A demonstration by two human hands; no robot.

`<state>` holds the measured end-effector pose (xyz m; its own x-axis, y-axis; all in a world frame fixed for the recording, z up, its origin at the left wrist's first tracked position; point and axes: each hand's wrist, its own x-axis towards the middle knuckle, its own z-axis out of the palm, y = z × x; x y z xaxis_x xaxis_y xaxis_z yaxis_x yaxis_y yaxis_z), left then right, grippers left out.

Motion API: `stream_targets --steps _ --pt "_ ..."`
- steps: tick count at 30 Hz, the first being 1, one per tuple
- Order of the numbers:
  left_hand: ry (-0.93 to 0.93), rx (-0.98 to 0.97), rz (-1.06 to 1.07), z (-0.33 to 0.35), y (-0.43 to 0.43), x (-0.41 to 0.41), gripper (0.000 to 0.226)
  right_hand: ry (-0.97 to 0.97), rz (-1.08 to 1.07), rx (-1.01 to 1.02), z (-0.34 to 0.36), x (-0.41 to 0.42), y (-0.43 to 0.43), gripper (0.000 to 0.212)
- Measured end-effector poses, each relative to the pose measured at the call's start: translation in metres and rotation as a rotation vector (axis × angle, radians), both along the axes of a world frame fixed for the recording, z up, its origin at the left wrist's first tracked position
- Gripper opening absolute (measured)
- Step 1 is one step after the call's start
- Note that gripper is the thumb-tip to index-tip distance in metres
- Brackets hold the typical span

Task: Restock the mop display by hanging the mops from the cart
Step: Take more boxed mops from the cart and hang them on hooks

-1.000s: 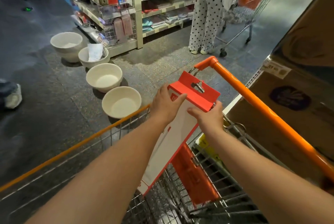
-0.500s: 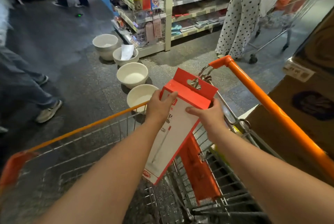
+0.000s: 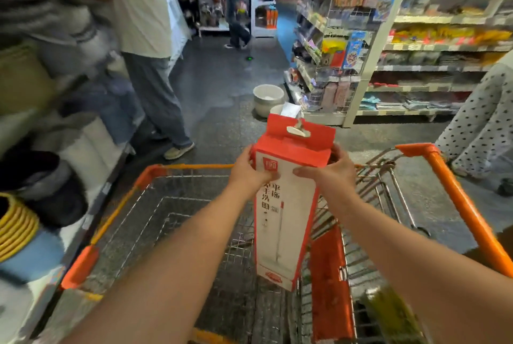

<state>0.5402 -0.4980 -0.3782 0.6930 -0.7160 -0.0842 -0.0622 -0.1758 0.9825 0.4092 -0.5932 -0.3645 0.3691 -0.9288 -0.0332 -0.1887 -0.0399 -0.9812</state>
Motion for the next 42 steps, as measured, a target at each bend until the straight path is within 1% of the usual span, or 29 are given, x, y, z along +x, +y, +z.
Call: stream_targets --steps 1,3,5,7,8,11,13,15,16,18,20,25,27,29,31,33,35,37,39,42 --pt "0.003 -0.042 0.033 0.006 0.008 0.002 0.063 -0.016 0.036 -0.013 0.011 0.004 0.004 0.084" --pt "0.020 -0.120 0.092 0.023 0.023 0.005 0.059 -0.056 0.103 -0.044 0.036 0.012 0.015 0.074" --pt "0.036 -0.180 0.144 0.039 0.039 0.012 0.047 -0.108 0.181 -0.064 0.061 0.020 0.027 0.065" --pt "0.075 -0.246 0.189 0.057 0.057 0.015 0.038 -0.149 0.272 -0.084 0.088 0.029 0.041 0.063" --pt "0.105 -0.284 0.205 0.066 0.065 0.016 0.038 -0.167 0.310 -0.099 0.100 0.032 0.047 0.063" --pt "0.173 -0.400 0.243 0.093 0.090 0.019 0.049 -0.249 0.426 -0.120 0.134 0.040 0.068 0.061" --pt "0.154 -0.440 0.250 0.111 0.105 0.018 0.047 -0.293 0.491 -0.145 0.151 0.041 0.078 0.060" --pt "0.102 -0.479 0.278 0.127 0.119 0.018 0.055 -0.325 0.531 -0.167 0.165 0.043 0.087 0.060" --pt "0.084 -0.504 0.303 0.135 0.127 0.017 0.054 -0.346 0.548 -0.172 0.173 0.043 0.094 0.059" --pt "0.054 -0.539 0.362 0.151 0.143 0.016 0.033 -0.388 0.575 -0.182 0.187 0.045 0.107 0.055" --pt "0.032 -0.564 0.416 0.167 0.159 0.015 0.024 -0.424 0.581 -0.186 0.196 0.049 0.122 0.049" --pt "-0.049 -0.641 0.541 0.198 0.205 0.000 0.032 -0.474 0.636 -0.156 0.195 0.049 0.177 0.035" --pt "-0.106 -0.669 0.541 0.208 0.230 -0.010 0.028 -0.531 0.637 -0.186 0.201 0.046 0.203 0.038" --pt "-0.156 -0.691 0.557 0.221 0.259 -0.020 0.026 -0.588 0.627 -0.238 0.216 0.042 0.230 0.034" --pt "-0.202 -0.716 0.593 0.233 0.289 -0.030 0.030 -0.617 0.630 -0.307 0.234 0.038 0.258 0.028" --pt "-0.221 -0.737 0.626 0.243 0.317 -0.042 0.036 -0.629 0.647 -0.362 0.248 0.032 0.285 0.029" --pt "-0.208 -0.726 0.664 0.249 0.341 -0.055 0.047 -0.637 0.671 -0.371 0.257 0.025 0.308 0.030" --pt "-0.192 -0.711 0.679 0.253 0.362 -0.067 0.054 -0.658 0.678 -0.338 0.259 0.018 0.327 0.031" --pt "-0.171 -0.704 0.690 0.254 0.380 -0.077 0.046 -0.663 0.672 -0.289 0.256 0.011 0.345 0.030" --pt "-0.173 -0.674 0.709 0.250 0.410 -0.089 0.032 -0.686 0.685 -0.220 0.248 0.007 0.367 0.023"
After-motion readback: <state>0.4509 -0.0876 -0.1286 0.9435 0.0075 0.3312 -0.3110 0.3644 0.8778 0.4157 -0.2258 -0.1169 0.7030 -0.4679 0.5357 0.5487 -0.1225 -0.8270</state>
